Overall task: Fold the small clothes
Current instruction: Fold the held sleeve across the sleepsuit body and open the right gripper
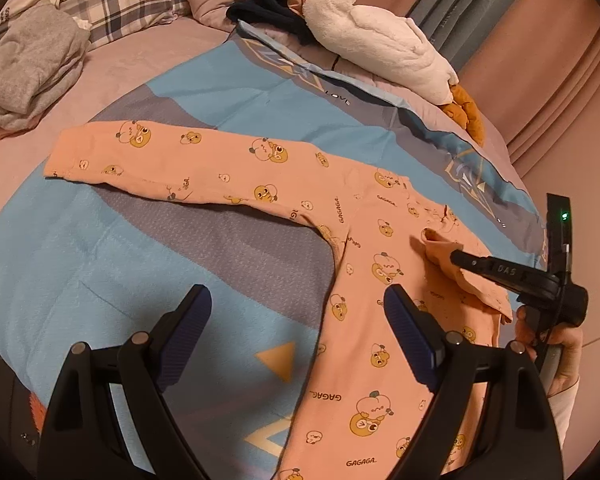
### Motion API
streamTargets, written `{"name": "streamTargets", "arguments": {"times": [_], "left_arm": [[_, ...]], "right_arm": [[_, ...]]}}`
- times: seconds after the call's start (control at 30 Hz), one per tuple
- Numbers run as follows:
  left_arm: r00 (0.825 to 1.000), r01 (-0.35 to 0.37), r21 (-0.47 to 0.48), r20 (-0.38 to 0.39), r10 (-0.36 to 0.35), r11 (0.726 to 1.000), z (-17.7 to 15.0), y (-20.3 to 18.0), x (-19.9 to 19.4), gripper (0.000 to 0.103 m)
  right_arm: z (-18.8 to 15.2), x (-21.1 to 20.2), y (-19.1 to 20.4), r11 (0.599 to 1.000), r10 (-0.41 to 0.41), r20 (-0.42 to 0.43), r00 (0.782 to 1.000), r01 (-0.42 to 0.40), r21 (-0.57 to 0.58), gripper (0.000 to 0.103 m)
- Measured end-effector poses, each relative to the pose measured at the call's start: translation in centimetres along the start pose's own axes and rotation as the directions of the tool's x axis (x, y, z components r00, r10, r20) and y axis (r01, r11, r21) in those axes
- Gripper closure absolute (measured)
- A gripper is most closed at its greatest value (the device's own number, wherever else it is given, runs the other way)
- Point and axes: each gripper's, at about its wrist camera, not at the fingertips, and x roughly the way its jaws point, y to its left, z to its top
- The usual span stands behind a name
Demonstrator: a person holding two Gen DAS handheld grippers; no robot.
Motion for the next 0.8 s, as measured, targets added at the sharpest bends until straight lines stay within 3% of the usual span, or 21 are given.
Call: {"name": "streamTargets", "arguments": {"times": [0.4,0.8], "left_arm": [[1.000,-0.008,0.017,0.002,0.008,1.000,-0.2,-0.2,-0.3,0.015],[1.000,-0.008,0.053,0.004,0.008,0.999,-0.2,-1.0,-0.4,0.014]], "right_arm": [[-1.5,3.5,0.5,1.000,-0.015,-0.099,0.995,0.015,-0.004,0.098],[-1.6,2.5,1.0,0.999,-0.028,-0.070,0.997,0.025,-0.040,0.093]]}}
